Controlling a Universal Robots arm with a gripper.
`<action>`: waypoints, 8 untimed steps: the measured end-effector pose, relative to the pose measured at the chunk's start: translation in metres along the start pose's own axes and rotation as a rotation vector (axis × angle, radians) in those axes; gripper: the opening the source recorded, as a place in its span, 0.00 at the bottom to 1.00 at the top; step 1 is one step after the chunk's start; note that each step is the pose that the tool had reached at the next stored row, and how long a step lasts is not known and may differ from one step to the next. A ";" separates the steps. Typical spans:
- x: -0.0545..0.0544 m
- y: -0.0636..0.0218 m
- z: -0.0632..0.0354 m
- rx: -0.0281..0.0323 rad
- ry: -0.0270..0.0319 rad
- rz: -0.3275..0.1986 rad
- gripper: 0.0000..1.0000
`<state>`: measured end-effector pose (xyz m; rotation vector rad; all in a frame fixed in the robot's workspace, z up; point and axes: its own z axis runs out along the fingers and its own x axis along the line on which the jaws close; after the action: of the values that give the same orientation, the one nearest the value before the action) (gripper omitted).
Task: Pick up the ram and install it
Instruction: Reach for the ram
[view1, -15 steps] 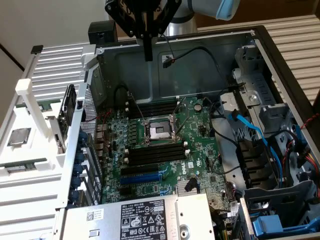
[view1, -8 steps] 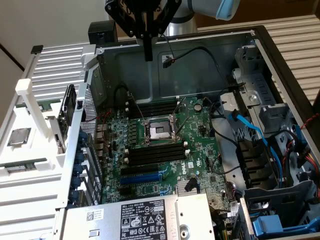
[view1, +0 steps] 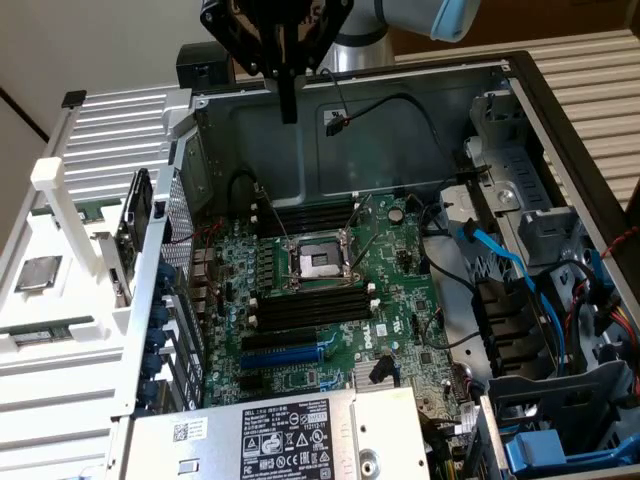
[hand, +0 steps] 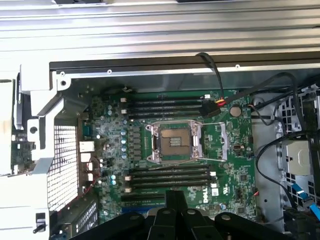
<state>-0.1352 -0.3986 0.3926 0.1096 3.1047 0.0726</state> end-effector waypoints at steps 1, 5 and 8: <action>0.003 -0.0002 -0.0001 0.0000 -0.0029 0.000 0.10; 0.027 -0.0011 -0.0009 -0.0004 -0.0094 -0.001 0.10; 0.045 -0.0018 -0.0015 -0.0005 -0.0094 -0.001 0.10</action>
<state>-0.1806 -0.3971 0.3926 0.1088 3.0953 0.0726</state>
